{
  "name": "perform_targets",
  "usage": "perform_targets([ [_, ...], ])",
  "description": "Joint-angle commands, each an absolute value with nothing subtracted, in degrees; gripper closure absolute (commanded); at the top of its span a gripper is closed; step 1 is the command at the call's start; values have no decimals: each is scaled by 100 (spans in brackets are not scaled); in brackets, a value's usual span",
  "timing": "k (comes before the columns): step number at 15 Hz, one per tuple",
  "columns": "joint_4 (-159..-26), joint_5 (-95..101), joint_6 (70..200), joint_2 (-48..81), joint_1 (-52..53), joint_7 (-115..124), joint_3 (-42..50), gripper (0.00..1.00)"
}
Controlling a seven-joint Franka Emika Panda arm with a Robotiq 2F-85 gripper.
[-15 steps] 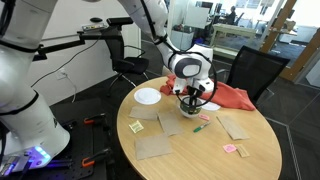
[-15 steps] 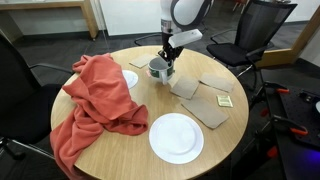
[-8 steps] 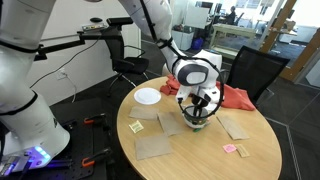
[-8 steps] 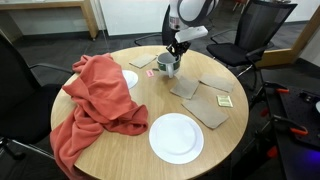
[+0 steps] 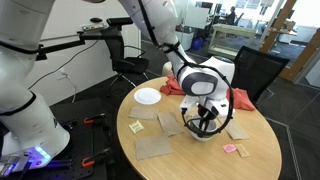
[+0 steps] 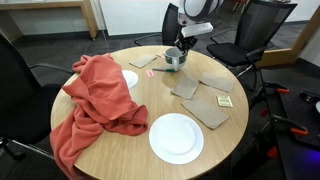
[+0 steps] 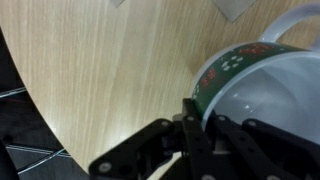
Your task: Move the mug to the right
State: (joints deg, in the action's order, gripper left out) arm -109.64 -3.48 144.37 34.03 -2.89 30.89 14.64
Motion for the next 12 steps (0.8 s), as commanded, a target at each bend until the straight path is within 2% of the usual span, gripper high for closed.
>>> perform_targets([
  [1,-10979,-465,14415,3243,-454,3016,1502,97],
  [12,-10984,-423,14400,3359,-651,3193,1783,97],
])
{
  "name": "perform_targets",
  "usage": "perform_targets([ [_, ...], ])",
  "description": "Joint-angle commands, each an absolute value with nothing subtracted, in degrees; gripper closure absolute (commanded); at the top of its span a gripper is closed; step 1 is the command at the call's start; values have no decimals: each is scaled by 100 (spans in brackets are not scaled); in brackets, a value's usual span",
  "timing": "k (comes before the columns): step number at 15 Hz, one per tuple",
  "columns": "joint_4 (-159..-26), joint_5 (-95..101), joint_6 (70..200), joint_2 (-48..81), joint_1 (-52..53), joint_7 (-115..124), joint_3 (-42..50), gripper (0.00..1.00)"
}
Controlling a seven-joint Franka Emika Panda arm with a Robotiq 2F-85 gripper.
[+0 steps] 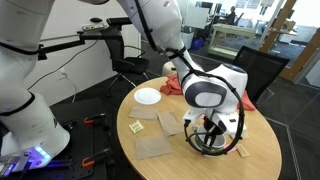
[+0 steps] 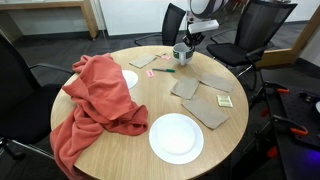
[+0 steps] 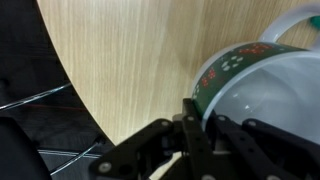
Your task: Move the mug to the right
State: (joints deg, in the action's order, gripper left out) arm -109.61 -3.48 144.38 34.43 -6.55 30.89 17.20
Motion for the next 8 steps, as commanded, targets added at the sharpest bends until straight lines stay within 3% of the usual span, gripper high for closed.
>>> perform_targets([
  [1,-10991,-438,14402,3373,-662,3189,1792,97],
  [8,-10942,-453,14416,3538,-683,3362,1867,97],
])
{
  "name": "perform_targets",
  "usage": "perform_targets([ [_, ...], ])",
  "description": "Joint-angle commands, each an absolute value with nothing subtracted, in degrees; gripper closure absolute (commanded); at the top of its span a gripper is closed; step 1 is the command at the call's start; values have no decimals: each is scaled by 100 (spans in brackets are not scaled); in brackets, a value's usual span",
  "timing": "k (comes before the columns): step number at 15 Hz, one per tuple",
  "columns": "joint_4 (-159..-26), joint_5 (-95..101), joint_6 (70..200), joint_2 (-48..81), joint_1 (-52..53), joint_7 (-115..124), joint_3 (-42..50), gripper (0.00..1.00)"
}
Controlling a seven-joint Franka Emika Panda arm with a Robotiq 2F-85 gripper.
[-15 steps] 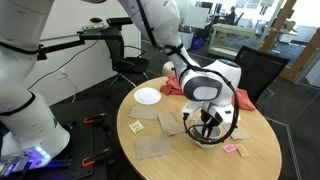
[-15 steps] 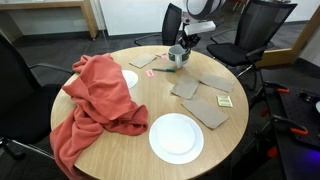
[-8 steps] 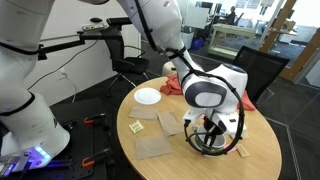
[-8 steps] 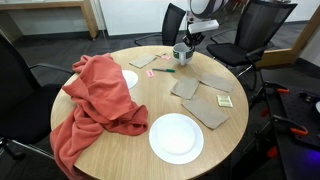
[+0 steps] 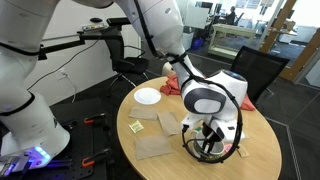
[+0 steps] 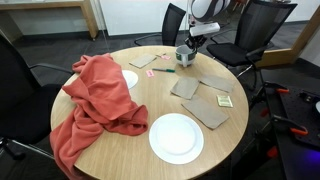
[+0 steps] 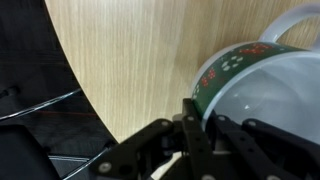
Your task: Move the mug to the right
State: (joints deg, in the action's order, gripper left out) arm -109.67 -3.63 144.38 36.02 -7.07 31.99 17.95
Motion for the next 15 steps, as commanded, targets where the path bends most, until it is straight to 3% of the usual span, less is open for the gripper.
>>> perform_targets([
  [1,-10942,-453,14424,3541,-685,3377,1874,97],
  [6,-10944,-430,14426,3549,-686,3554,1905,97],
  [7,-10944,-428,14412,3548,-687,3549,1906,65],
  [9,-10943,-432,14399,3540,-694,3537,1909,57],
  [15,-11107,-422,14469,3334,-681,3487,1925,12],
])
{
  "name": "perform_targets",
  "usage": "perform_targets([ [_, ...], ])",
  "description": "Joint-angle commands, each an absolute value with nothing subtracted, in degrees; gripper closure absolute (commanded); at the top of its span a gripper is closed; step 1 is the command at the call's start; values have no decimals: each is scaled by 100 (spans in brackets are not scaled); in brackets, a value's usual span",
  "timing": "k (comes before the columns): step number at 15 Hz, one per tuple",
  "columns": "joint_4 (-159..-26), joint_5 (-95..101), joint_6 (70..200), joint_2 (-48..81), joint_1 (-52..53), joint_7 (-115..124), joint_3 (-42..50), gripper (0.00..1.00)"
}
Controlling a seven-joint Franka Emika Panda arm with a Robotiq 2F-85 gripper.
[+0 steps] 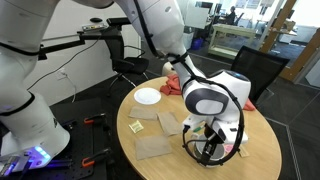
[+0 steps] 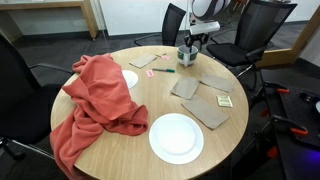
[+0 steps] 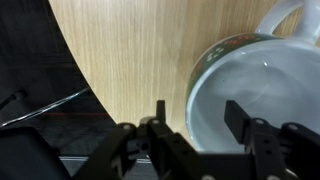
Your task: Move the mug to the right
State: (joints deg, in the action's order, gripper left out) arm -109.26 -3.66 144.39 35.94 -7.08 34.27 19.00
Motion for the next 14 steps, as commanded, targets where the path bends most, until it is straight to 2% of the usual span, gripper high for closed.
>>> perform_targets([
  [1,-11158,-415,14482,3257,-684,3452,1920,5],
  [2,-11199,-409,14488,3187,-686,3427,1917,0],
  [3,-11271,-382,14494,3085,-667,3427,1934,0],
  [14,-12469,-256,14794,1334,-731,2413,1700,0],
])
